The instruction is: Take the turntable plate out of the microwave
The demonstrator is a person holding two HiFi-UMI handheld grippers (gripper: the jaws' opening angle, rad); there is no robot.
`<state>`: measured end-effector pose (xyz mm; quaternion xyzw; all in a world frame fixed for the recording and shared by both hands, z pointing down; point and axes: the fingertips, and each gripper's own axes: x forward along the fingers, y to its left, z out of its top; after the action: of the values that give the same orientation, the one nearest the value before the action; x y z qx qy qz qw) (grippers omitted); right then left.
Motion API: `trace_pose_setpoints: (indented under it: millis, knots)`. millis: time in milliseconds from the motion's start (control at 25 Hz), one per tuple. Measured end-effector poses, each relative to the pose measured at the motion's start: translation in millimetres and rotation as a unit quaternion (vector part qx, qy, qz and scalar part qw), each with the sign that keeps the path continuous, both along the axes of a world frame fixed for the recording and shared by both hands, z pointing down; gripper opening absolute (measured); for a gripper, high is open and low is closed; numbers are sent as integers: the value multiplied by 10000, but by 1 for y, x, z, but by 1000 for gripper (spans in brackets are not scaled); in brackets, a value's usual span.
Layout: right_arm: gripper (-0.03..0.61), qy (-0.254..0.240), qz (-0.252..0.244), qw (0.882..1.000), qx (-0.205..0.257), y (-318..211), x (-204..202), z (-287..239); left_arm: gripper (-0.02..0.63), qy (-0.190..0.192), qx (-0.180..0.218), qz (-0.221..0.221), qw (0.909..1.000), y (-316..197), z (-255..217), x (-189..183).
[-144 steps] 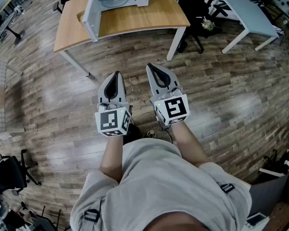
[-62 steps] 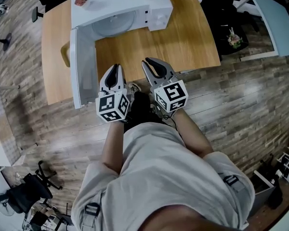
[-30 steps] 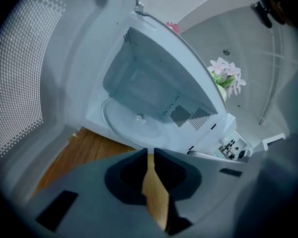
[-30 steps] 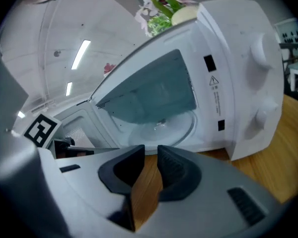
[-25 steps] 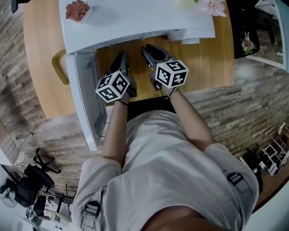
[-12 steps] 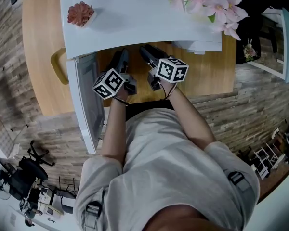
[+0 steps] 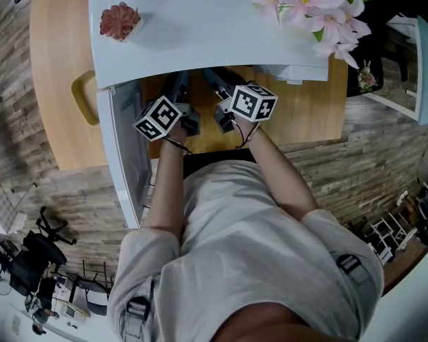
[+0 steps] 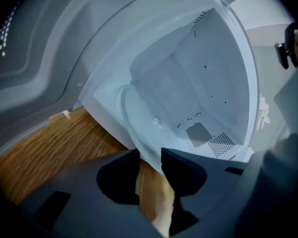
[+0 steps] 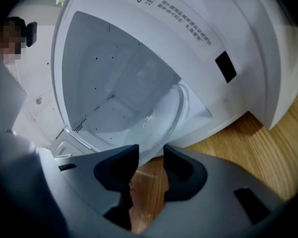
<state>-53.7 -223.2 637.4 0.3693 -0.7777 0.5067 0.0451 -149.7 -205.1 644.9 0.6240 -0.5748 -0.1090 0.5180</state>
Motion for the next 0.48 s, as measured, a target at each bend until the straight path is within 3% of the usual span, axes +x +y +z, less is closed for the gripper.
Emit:
trace_pose_setpoints:
  millis: [200,480]
  knots:
    - [112,5,16,10000,-32,-1,2,2,135,-25,-1,18,10000,1,1,0]
    - [109,17,-93,9999,123,5,5,-9,137,112,99,26,9999,8,-7,6]
